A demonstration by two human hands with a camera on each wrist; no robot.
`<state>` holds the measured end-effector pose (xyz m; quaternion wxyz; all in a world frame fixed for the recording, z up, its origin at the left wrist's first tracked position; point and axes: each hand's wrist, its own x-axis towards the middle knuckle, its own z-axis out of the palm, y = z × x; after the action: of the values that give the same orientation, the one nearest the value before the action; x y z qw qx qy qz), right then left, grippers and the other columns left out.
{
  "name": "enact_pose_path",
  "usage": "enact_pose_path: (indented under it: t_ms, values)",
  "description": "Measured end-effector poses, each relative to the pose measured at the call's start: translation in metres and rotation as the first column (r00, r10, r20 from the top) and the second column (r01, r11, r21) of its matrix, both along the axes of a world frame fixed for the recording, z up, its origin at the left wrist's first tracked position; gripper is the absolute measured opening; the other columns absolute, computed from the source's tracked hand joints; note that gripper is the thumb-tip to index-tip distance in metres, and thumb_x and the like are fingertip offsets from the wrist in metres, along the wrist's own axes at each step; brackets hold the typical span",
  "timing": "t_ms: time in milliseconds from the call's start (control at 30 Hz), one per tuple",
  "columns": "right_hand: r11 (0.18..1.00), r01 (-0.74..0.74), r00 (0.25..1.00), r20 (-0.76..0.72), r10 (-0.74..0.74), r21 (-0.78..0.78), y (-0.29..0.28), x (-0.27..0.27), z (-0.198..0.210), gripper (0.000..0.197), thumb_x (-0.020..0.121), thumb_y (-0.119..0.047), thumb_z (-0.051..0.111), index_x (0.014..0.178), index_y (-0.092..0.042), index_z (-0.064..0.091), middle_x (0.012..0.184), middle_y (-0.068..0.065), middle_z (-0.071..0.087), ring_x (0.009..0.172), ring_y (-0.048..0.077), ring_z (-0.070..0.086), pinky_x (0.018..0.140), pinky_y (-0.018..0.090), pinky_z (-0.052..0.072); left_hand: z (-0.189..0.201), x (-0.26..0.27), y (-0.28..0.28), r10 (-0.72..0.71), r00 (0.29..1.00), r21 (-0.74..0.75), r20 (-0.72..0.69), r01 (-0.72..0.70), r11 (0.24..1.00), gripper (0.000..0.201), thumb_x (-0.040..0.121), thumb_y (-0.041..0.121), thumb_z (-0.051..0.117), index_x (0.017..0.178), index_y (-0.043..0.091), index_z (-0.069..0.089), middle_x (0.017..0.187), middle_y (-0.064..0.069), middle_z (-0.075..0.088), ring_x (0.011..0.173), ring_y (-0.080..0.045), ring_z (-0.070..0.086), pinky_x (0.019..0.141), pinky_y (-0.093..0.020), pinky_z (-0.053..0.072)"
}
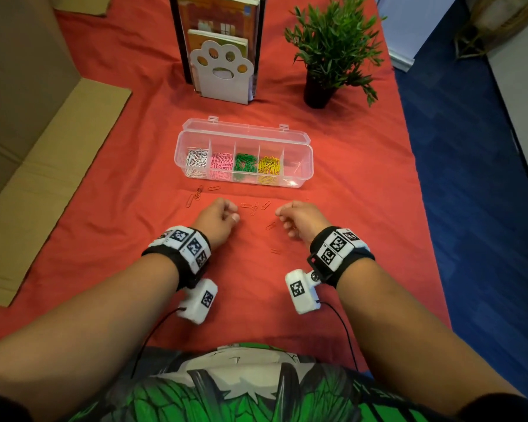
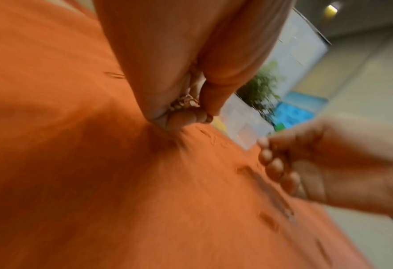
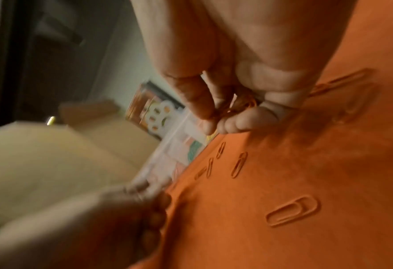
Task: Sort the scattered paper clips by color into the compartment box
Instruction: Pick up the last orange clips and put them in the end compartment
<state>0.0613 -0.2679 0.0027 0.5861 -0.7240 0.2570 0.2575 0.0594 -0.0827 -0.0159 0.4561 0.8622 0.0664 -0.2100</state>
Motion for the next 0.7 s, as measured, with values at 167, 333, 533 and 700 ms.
enact_pose_path:
  t_ms: [167,333,533,700]
  values:
    - [0.964,-0.072,0.989,0.105,0.101,-0.255,0.012,0.020,-0.007,0.020,0.087,-0.017,0.054,0.068,-0.024,0.053,0.060,-0.004,0.051,0.048,0.013,0.045,0.047,0.024,0.041,0.020,0.011,0.019,0.255,0.836,-0.506,-0.486,-0.507,0.698,0.028,0.095,0.002,0.034,0.082,0.019,0.052,0.064,0.000,0.045,0.052,-0.009,0.045,0.042,-0.015,0.044]
    - [0.861,-0.126,0.979,0.077,0.187,-0.493,0.025,0.033,-0.015,0.005,0.080,-0.016,0.053,0.078,-0.020,0.057,0.090,0.004,0.065,0.088,0.026,0.063,0.081,0.033,0.050,0.029,0.020,0.042,0.240,0.696,-0.567,-0.677,-0.701,0.433,0.021,0.084,0.011,0.038,0.068,0.012,0.053,0.053,-0.001,0.053,0.051,-0.015,0.055,0.052,-0.021,0.054]
    - [0.675,-0.257,0.915,0.052,0.401,-0.692,0.059,0.034,-0.022,0.043,0.082,-0.025,0.058,0.119,-0.007,0.050,0.127,0.017,0.048,0.115,0.035,0.050,0.099,0.036,0.042,0.011,0.029,0.035,0.340,0.902,-0.227,-0.266,-0.402,0.887,0.026,0.088,0.031,0.055,0.066,0.018,0.056,0.055,-0.001,0.048,0.039,-0.010,0.045,0.045,-0.020,0.039]
    - [0.522,-0.347,0.792,0.055,0.608,-0.779,0.073,0.017,-0.023,0.036,0.084,-0.006,0.050,0.119,-0.005,0.044,0.125,0.019,0.041,0.114,0.037,0.044,0.098,0.039,0.038,-0.001,0.028,0.034,-0.078,0.981,0.342,0.176,0.014,0.940,0.020,0.081,0.027,0.064,0.096,0.014,0.069,0.100,-0.008,0.070,0.095,-0.025,0.063,0.078,-0.027,0.044]
